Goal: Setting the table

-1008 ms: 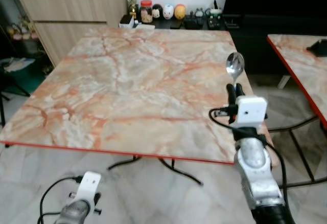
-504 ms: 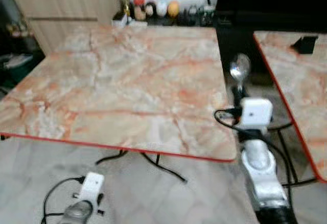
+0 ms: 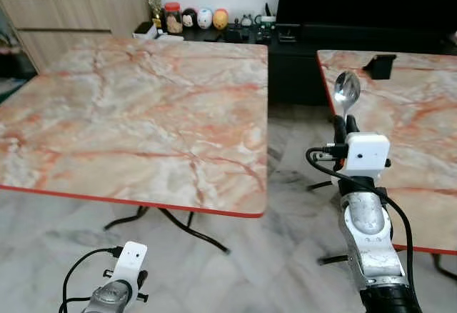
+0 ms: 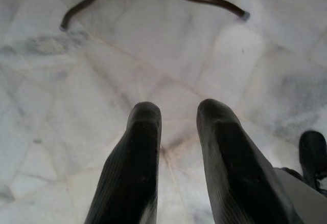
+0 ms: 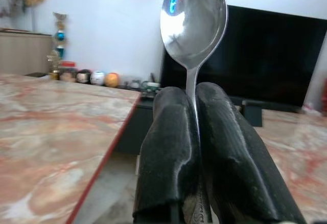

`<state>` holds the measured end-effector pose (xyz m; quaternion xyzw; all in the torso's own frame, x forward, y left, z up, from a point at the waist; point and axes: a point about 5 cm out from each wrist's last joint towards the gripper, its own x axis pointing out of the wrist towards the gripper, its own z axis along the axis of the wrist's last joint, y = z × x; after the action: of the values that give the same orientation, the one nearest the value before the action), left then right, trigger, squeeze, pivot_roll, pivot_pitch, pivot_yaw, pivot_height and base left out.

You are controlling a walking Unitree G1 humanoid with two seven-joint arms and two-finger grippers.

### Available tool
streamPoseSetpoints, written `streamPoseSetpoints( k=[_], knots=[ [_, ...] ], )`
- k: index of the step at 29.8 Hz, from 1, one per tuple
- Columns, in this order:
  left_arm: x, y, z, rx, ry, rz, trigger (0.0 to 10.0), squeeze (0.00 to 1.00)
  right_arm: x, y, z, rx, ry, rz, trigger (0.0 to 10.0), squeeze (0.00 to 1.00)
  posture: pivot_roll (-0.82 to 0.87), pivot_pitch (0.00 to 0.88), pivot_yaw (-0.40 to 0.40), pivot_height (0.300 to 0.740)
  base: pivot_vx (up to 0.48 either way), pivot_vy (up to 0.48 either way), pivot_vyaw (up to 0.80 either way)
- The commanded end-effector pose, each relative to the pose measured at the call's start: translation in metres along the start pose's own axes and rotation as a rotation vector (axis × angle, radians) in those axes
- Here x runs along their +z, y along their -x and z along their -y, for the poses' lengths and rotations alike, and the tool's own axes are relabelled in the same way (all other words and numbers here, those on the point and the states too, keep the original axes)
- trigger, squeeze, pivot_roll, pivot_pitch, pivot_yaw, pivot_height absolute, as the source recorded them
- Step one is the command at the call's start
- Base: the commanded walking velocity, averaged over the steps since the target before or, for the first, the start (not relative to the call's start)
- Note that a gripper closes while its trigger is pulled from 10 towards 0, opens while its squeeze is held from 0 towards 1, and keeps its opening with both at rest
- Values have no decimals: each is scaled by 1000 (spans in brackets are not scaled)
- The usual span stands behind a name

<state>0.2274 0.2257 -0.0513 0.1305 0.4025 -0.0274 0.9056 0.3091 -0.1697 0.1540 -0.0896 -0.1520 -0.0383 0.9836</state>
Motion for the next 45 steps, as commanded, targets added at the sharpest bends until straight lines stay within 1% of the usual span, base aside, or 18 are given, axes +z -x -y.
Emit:
streamPoseSetpoints(
  k=[1, 18, 45],
  knots=[
    [2, 0, -4, 11, 4, -1, 10000, 0, 6, -2, 3, -9, 0, 20, 10000, 0, -6, 0, 10, 740, 0, -307, 0],
    [3, 0, -5, 10, 8, -1, 10000, 0, 13, -6, 8, -23, 4, 40, 10000, 0, -12, 0, 12, 740, 0, -309, 0],
    [3, 0, -5, 8, 10, -1, 10000, 0, 15, -9, 7, -22, 1, 39, 10000, 0, -9, 0, 9, 740, 0, -308, 0]
  ],
)
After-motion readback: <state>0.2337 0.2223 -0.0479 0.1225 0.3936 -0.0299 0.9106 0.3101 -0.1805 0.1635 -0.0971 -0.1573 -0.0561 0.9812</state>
